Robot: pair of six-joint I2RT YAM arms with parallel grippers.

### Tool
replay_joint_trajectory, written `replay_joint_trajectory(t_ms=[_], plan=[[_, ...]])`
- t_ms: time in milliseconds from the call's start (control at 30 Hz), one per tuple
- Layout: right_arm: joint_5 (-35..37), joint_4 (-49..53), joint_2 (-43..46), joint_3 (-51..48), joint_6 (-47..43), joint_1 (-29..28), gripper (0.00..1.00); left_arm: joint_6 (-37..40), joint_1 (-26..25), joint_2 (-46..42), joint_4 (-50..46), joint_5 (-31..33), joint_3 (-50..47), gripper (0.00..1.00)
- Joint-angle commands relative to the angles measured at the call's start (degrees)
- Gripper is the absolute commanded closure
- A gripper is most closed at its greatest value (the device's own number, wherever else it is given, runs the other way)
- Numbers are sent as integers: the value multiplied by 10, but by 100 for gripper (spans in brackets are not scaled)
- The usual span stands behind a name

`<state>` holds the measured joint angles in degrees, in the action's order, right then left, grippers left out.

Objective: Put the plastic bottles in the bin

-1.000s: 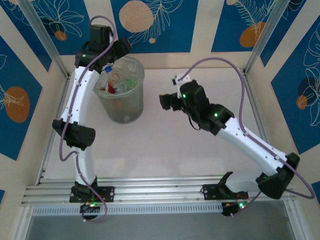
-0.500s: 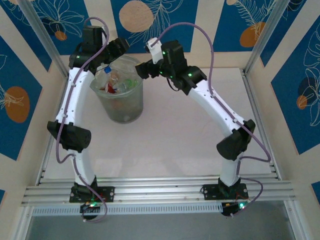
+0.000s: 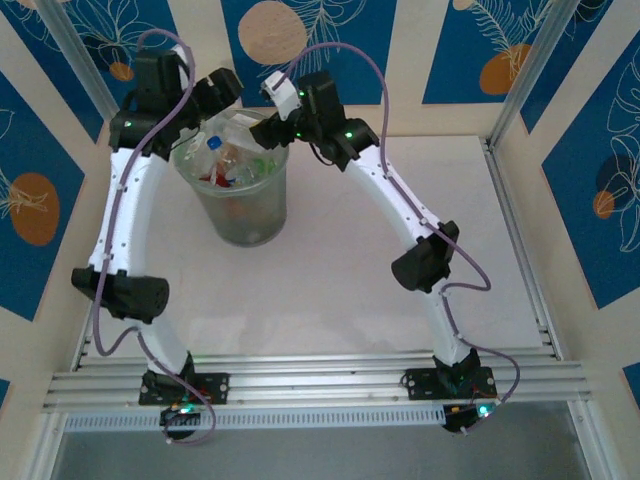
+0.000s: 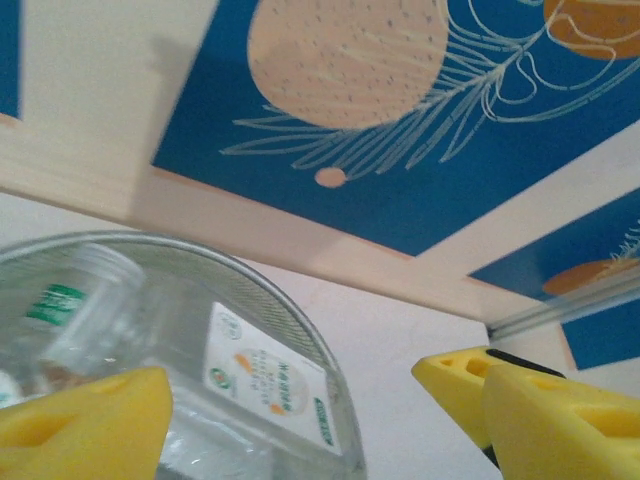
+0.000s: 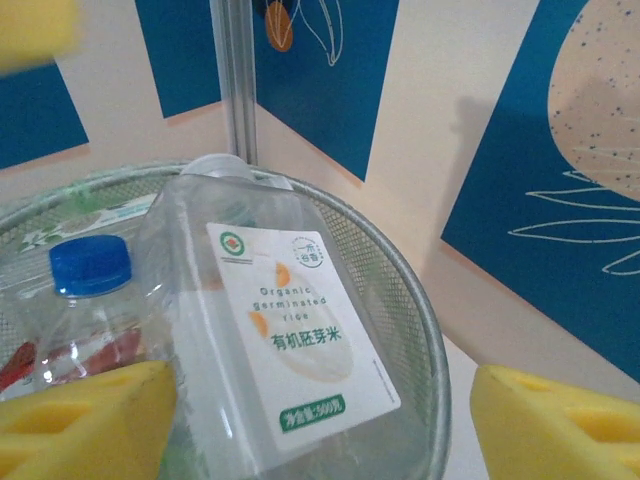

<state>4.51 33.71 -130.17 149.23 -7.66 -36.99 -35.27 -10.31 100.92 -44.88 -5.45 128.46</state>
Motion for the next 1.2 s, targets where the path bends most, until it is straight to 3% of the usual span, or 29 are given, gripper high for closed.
replay_joint_trajectory(t_ms=[0,200,400,500,600,733,900,1167], plan=[[-21,21,-21,37,-1,0,35,28,20,-37,-2,56,-42,18],[-43,40,-25,21,6,-3,55,34,44,-98,42,123,-157,15],[-46,70,-25,6,7,-15,63,26,90,-120,51,148,-221,6],[-27,77,-25,-3,8,-21,65,16,122,-117,76,111,-250,6],[-8,78,-25,-7,11,-24,64,10,149,-99,132,10,-279,6],[8,78,-21,-4,18,-24,63,-2,154,-69,154,-50,-290,7],[29,84,-15,-4,19,-23,63,-38,154,-43,166,-85,-291,22],[38,93,-9,-6,23,-21,63,-85,150,-31,204,-143,-314,36]])
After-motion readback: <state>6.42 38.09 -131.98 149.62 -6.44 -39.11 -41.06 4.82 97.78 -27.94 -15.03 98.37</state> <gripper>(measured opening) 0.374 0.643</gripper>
